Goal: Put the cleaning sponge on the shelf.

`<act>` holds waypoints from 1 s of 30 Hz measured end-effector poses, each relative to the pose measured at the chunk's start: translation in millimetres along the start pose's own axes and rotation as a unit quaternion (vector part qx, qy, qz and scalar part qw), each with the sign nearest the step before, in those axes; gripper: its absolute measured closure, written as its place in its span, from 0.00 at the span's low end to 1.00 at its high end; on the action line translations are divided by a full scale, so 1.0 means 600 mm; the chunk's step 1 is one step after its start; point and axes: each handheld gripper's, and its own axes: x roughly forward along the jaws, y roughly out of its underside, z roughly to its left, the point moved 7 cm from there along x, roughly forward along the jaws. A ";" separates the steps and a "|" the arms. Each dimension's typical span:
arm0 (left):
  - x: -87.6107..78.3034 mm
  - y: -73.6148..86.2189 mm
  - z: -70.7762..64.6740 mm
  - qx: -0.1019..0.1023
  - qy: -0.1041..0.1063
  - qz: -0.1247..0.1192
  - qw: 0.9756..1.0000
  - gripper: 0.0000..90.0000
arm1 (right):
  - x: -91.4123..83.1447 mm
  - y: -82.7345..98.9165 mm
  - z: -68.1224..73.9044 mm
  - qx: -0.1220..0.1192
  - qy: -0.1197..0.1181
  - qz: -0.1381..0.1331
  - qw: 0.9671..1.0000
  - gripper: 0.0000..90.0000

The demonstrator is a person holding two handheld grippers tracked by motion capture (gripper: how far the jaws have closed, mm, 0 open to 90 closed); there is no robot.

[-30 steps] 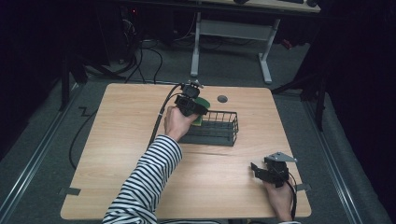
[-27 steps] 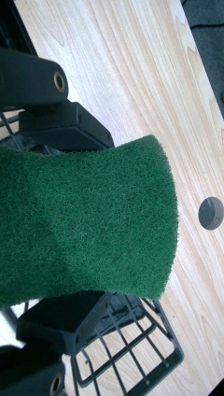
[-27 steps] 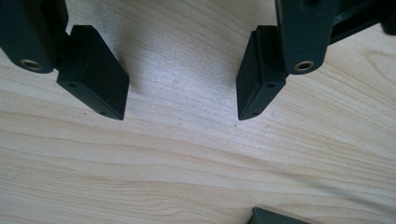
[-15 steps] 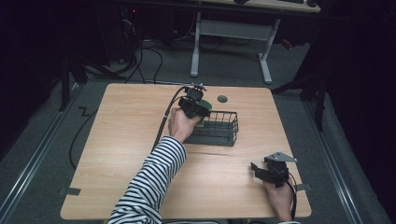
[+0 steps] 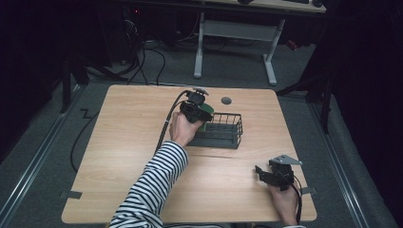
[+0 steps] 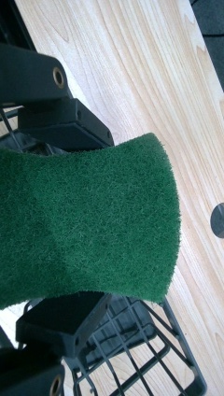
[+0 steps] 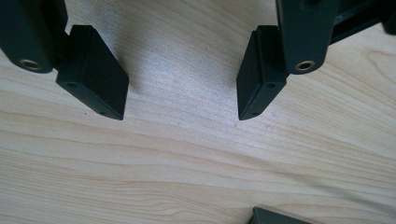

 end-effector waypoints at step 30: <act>0.001 0.014 -0.004 0.015 -0.023 -0.022 0.999 0.34 | 0.000 0.000 0.000 -0.001 -0.001 0.000 1.000 0.37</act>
